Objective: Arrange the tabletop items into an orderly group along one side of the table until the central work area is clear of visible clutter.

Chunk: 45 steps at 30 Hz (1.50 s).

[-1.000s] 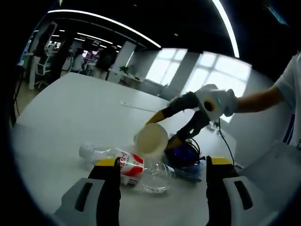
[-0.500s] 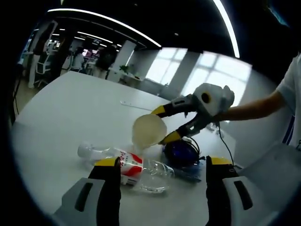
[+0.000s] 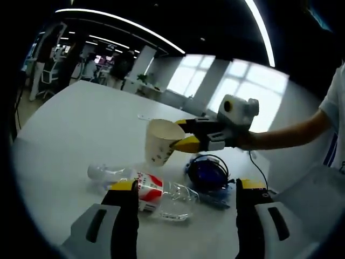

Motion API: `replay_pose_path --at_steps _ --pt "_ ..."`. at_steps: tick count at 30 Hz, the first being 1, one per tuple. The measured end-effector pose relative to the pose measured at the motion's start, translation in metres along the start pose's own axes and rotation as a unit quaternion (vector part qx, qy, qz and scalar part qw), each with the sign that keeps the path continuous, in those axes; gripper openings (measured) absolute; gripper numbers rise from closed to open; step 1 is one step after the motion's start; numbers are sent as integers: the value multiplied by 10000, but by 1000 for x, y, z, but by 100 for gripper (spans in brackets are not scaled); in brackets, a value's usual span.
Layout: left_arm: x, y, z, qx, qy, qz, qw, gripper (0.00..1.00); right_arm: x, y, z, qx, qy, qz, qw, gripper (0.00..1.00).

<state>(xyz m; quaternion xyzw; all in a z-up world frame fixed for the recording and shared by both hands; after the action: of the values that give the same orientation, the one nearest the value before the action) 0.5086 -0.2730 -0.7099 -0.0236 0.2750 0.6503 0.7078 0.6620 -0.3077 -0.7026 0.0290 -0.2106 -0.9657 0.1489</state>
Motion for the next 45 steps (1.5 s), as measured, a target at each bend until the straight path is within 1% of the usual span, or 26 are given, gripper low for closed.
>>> replay_pose_path --at_steps 4,7,9,13,15,17,20,26,27,33,38,45 --pt "0 0 1 -23 13 5 10000 71 -3 1 -2 -197 -433 -167 9987 33" --pt "0 0 1 -26 26 8 10000 71 -5 3 -5 -252 -546 -282 9978 33" --pt "0 0 1 -26 25 1 10000 71 -7 4 -7 -363 -765 -369 9957 33" --pt "-1 0 1 -12 34 -10 10000 71 -8 5 -13 -376 -834 -475 9947 33" --pt "-1 -1 0 -4 25 -16 10000 71 -10 5 -15 -445 -997 -578 9923 33" --pt "-2 -1 -1 18 27 -22 10000 71 -11 5 -16 -480 -1056 -678 9909 33" --pt "-2 0 -3 47 61 -21 10000 71 -17 3 -17 -541 -1146 -696 9895 33" --pt "-2 0 -2 25 113 -10 9999 71 -18 3 -19 -552 -1165 -718 9891 33" --pt "-2 -1 -2 19 117 -5 9999 71 -18 4 -20 -575 -1184 -763 9884 33" --pt "-3 -2 -4 56 142 -27 9999 70 -16 2 -24 -496 -1105 -729 9900 33" --pt "-4 -3 -5 60 150 -36 9999 70 -9 0 -24 -439 -1011 -677 9916 33" --pt "-3 -3 -6 72 175 -15 9998 70 -5 -1 -23 -429 -1040 -649 9915 33"
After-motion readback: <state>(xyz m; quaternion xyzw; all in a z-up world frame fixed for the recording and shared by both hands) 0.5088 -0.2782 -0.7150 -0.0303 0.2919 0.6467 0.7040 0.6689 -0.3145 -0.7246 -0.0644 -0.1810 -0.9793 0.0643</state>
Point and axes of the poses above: the point that each gripper's makers call its tool centre point, and the gripper's own axes: y roughly backward along the fingers, x roughly to its left, z roughly out of its top, the point moved 4 cm from there along y, roughly backward along the fingers, and after that the axes turned 10 degrees about z, right-handed, at the moved point
